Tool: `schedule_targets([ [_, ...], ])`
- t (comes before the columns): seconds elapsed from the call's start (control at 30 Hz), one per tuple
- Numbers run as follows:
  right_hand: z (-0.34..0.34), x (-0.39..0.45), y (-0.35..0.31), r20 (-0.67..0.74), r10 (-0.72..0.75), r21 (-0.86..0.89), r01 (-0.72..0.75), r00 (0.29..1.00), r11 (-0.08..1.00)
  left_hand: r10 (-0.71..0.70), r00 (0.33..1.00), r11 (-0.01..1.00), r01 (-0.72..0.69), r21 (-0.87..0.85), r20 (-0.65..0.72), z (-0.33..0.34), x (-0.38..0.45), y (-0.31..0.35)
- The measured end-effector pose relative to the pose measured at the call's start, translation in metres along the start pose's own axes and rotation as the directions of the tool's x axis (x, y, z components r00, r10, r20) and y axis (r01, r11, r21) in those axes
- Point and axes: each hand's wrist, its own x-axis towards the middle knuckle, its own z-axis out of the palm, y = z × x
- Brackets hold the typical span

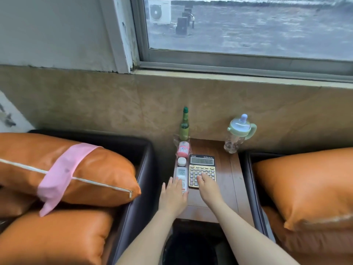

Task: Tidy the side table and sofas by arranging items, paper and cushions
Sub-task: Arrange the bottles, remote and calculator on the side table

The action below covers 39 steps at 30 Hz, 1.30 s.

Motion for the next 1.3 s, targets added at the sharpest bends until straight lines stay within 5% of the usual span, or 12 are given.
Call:
schedule_targets([
  [0.83, 0.212, -0.074, -0.164, 0.165, 0.016, -0.027, -0.011, 0.986, 1.0, -0.306, 0.952, 0.952, 0.307, 0.023, -0.024, -0.071, -0.109, -0.291],
  [1.3, 0.254, -0.041, -0.194, 0.295, -0.038, -0.124, 0.077, 0.955, 0.989, -0.354, 0.935, 0.935, 0.354, 0.019, 0.008, -0.072, -0.09, -0.324],
])
